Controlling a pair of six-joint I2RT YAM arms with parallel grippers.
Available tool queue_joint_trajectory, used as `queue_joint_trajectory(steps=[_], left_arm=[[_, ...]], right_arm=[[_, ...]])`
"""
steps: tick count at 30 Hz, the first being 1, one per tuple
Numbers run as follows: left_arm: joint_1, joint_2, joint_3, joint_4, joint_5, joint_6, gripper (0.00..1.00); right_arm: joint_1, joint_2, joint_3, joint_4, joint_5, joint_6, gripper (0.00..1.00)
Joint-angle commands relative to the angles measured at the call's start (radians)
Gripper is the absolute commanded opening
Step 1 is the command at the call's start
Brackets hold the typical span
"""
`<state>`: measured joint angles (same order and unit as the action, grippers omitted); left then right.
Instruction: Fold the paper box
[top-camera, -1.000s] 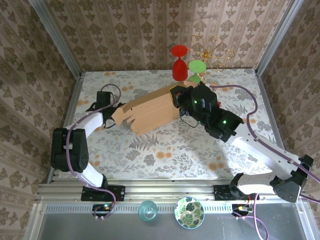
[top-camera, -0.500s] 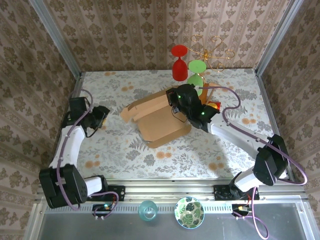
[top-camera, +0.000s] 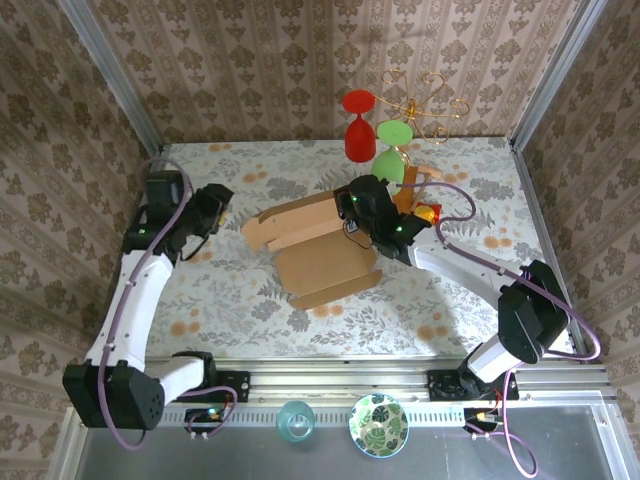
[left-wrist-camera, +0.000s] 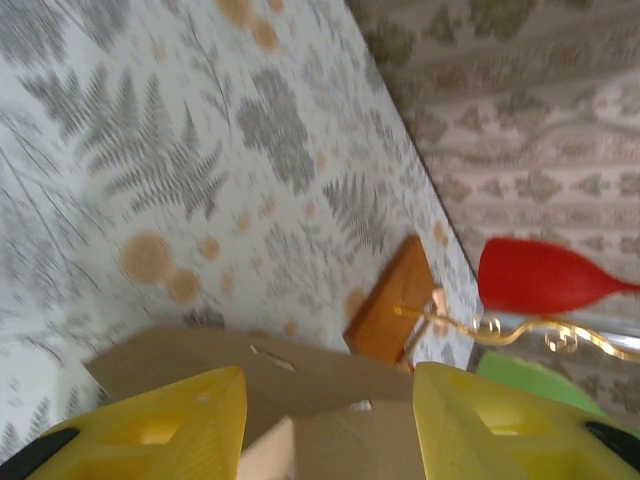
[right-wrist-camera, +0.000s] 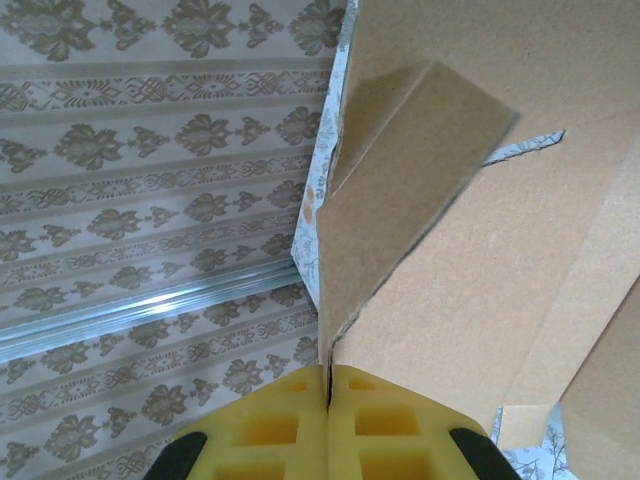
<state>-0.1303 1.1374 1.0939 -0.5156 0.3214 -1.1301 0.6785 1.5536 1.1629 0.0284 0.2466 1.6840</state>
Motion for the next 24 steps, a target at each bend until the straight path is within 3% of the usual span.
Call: queue_joint_trajectory(steps=[1,10,24], left_arm=[[-0.055,0.031,0.023,0.052,0.017,-0.083,0.49],[-0.171,0.09,0.062,0.034,-0.016,-0.098,0.49],[-0.232,0.135,0.058,0.02,-0.011,-0.103,0.49]], right_arm=[[-0.005,0.005,-0.027,0.04,0.017,0.043,0.0],[-0.015,0.002,-0.057,0.052,0.022,0.065,0.0],[-0.026,0.01,-0.076,0.076,0.016,0.088,0.0]])
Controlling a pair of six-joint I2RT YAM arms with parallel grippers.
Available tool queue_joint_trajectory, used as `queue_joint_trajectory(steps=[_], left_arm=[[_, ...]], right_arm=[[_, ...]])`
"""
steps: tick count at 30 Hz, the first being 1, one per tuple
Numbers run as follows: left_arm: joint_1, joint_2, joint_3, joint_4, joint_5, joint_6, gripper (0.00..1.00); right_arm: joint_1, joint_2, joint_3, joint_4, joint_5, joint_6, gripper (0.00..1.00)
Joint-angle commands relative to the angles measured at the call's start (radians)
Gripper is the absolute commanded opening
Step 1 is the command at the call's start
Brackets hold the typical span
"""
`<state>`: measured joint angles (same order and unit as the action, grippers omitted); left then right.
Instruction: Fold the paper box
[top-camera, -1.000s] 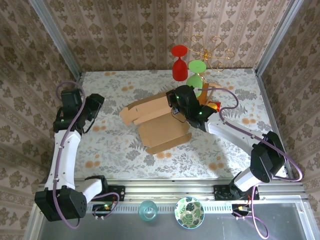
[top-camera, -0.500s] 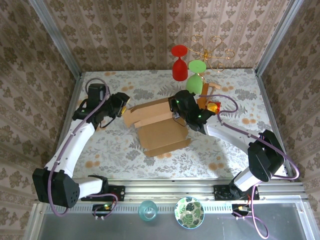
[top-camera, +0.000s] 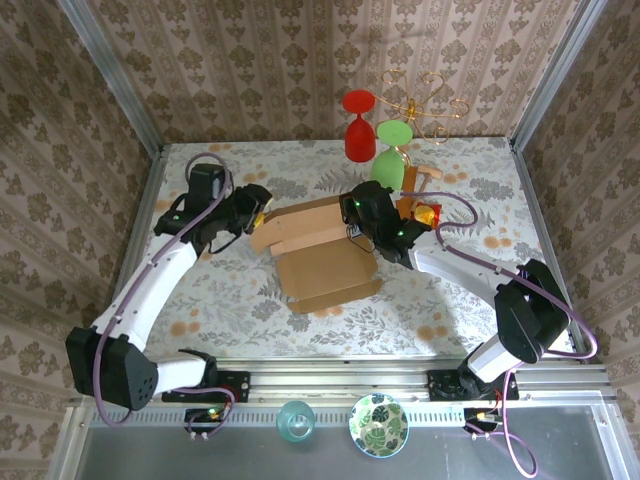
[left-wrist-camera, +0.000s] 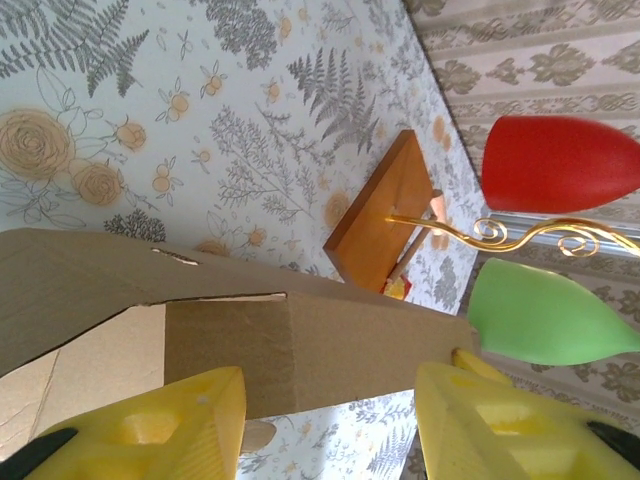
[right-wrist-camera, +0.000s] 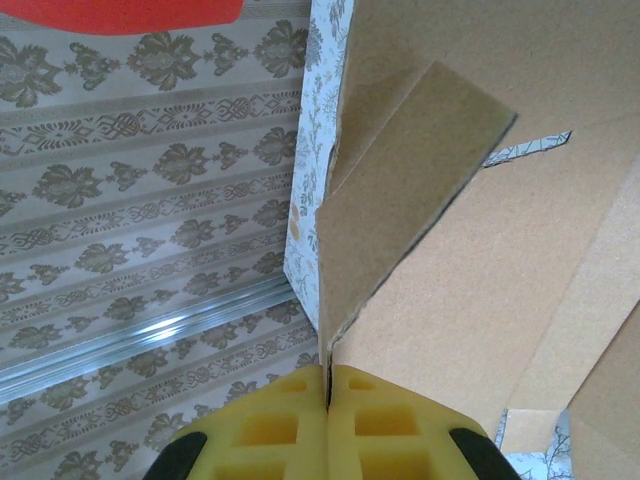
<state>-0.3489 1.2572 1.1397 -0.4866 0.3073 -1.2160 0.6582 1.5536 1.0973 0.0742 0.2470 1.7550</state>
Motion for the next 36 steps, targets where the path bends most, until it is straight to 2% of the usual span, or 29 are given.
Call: queue_joint_trajectory(steps=[1,18,25,29,36], left_arm=[[-0.015,0.019,0.014,-0.017,-0.002,-0.016,0.49],[-0.06,0.083,0.004,0.033,-0.005,-0.04,0.49],[-0.066,0.105,-0.009,0.08,-0.003,-0.059,0.42],[-0.067,0.11,-0.016,0.111,-0.008,-0.072,0.34],[-0.065,0.107,-0.05,0.153,-0.014,-0.102,0.03]], right_arm=[[-0.006,0.012,-0.01,0.032,0.014,0.02,0.0],[-0.011,0.031,-0.014,0.055,-0.007,0.044,0.0],[-0.011,0.031,-0.02,0.058,-0.015,0.051,0.0],[-0.011,0.029,-0.03,0.065,-0.019,0.058,0.0],[-0.011,0.015,-0.059,0.084,-0.013,0.066,0.0]])
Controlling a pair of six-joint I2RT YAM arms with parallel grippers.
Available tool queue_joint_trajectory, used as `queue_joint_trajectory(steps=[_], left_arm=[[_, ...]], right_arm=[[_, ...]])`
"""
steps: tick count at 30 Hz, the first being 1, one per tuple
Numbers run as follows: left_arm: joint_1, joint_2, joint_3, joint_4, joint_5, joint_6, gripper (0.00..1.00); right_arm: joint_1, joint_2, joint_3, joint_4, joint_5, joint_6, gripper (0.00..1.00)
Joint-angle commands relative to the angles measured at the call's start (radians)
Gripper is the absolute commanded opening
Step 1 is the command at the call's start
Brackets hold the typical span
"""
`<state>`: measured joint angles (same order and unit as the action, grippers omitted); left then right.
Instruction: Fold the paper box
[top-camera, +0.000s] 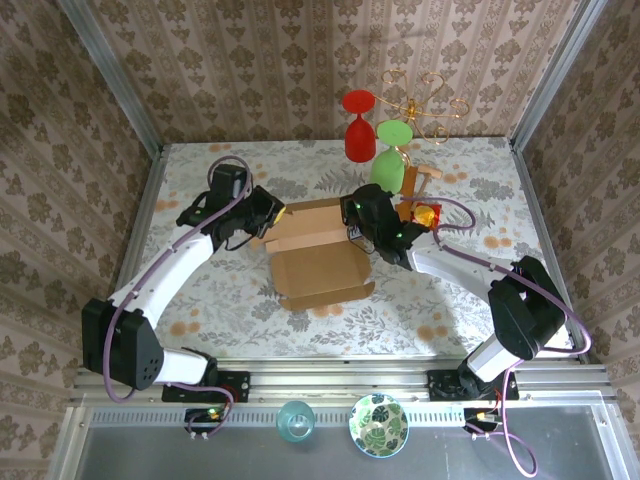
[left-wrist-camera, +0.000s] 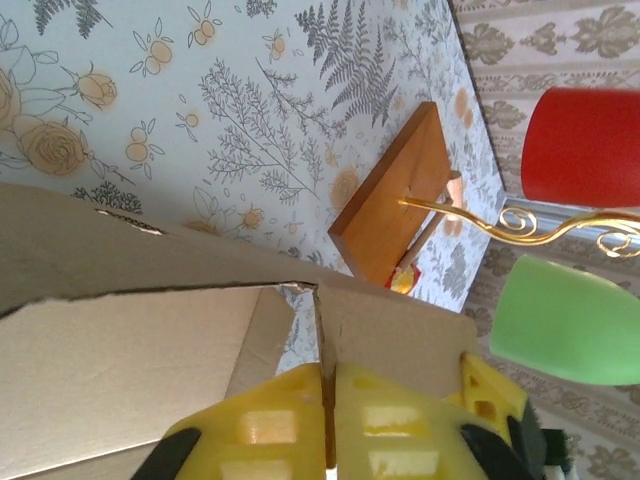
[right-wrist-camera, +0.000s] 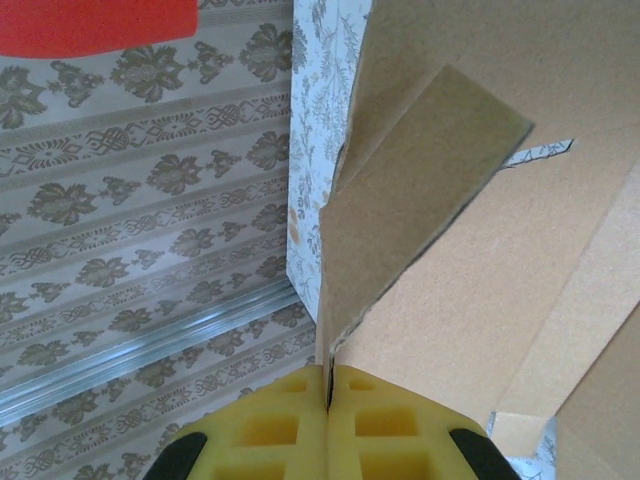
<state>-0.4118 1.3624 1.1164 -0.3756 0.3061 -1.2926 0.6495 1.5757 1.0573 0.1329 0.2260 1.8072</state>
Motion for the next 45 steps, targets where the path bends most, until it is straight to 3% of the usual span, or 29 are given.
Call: queue_joint_trajectory(steps=[1,3,7,11,18,29,40,45], left_arm=[[-0.001,-0.002,-0.041,0.055,-0.014,-0.039,0.0],[0.0,-0.017,-0.076,0.085,-0.021,-0.072,0.0],[0.003,-0.052,-0.139,0.147,-0.049,-0.146,0.0],[0.004,-0.063,-0.151,0.156,-0.058,-0.167,0.0],[0.011,-0.06,-0.158,0.155,-0.04,-0.167,0.0],[0.027,-0.06,-0.148,0.133,-0.014,-0.144,0.0],[0.029,-0.055,-0.142,0.128,0.005,-0.13,0.0],[0.029,-0.057,-0.14,0.124,0.005,-0.127,0.0]], right_arm=[[-0.002,-0.011,-0.027,0.036,0.011,0.014,0.0],[-0.002,-0.015,-0.053,0.084,0.016,0.016,0.0],[0.011,-0.025,-0.119,0.221,0.015,0.028,0.3],[0.048,-0.022,-0.146,0.28,0.033,0.027,0.41],[0.062,0.064,-0.141,0.427,0.051,0.041,0.43],[0.049,0.15,-0.074,0.429,0.035,0.035,0.29],[0.044,0.183,-0.02,0.397,0.019,0.029,0.31],[0.044,0.191,0.004,0.357,0.014,0.026,0.23]])
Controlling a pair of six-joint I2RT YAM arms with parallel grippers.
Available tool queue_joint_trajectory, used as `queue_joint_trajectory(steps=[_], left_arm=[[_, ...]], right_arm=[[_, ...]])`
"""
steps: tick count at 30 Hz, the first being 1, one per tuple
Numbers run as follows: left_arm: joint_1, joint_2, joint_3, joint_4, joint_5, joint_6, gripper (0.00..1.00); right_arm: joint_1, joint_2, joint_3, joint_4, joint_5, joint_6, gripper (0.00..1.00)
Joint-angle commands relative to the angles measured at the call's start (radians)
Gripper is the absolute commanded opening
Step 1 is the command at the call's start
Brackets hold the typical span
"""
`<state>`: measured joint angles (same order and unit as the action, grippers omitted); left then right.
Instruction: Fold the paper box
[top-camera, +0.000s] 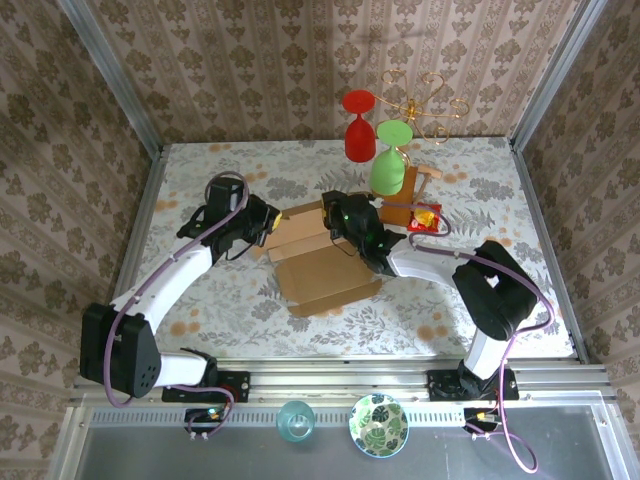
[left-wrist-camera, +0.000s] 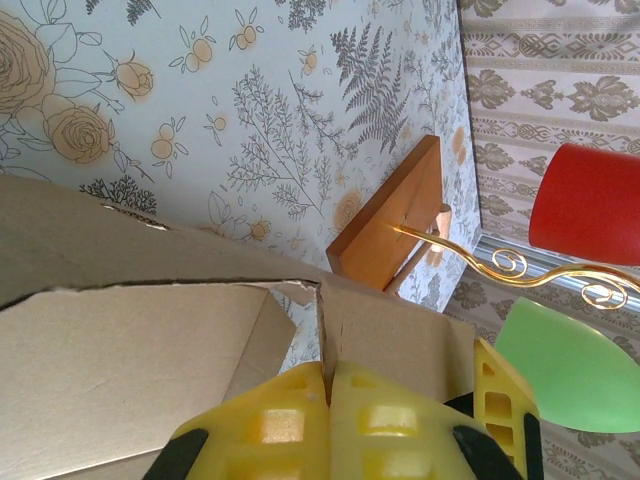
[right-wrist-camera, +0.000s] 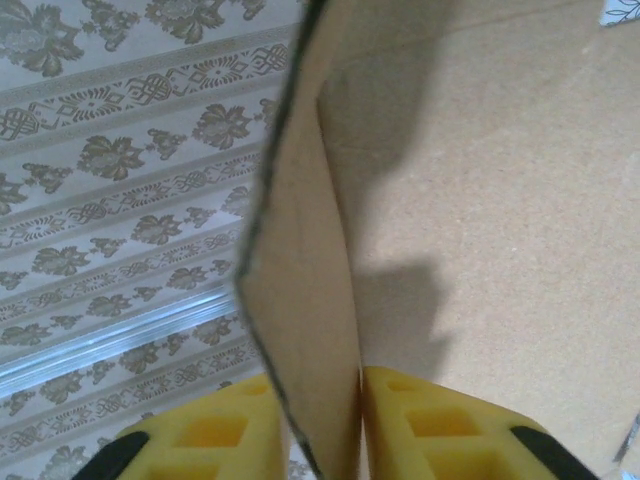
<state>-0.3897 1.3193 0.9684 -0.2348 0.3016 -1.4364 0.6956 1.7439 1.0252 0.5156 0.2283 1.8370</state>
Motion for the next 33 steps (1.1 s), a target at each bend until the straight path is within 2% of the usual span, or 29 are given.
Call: queue_joint_trajectory(steps=[1,6,8,10,12,15,18,20,24,28,33], left_arm=[[0.008,-0.014,0.009,-0.017,0.01,0.017,0.0],[0.009,-0.019,0.006,-0.021,0.01,0.021,0.0],[0.011,-0.02,0.007,-0.021,0.012,0.022,0.0],[0.019,-0.027,0.015,-0.03,0.01,0.041,0.0],[0.042,-0.042,0.044,-0.07,0.006,0.088,0.16],[0.129,-0.072,0.079,-0.163,0.01,0.183,0.32],[0.251,-0.119,0.037,-0.194,0.02,0.229,0.38],[0.324,-0.135,-0.013,-0.175,0.039,0.25,0.34],[0.403,-0.102,-0.144,-0.072,0.12,0.269,0.18],[0.4,-0.057,-0.277,0.087,0.173,0.247,0.05],[0.336,0.021,-0.416,0.415,0.2,0.151,0.05]], right_arm=[[-0.002,0.024,0.036,-0.027,0.013,-0.004,0.22],[-0.006,0.025,0.041,-0.059,0.018,-0.004,0.1],[-0.007,0.022,0.044,-0.079,0.021,-0.002,0.01],[-0.007,0.007,0.047,-0.118,0.027,0.015,0.0],[-0.007,-0.022,0.052,-0.178,0.038,0.04,0.0],[-0.008,-0.085,0.065,-0.307,0.064,0.092,0.0],[-0.013,-0.145,0.071,-0.396,0.082,0.133,0.0],[-0.016,-0.181,0.077,-0.459,0.085,0.162,0.0],[-0.02,-0.247,0.084,-0.546,0.101,0.212,0.0],[-0.027,-0.293,0.078,-0.594,0.124,0.243,0.0],[-0.041,-0.309,0.056,-0.596,0.122,0.269,0.0]])
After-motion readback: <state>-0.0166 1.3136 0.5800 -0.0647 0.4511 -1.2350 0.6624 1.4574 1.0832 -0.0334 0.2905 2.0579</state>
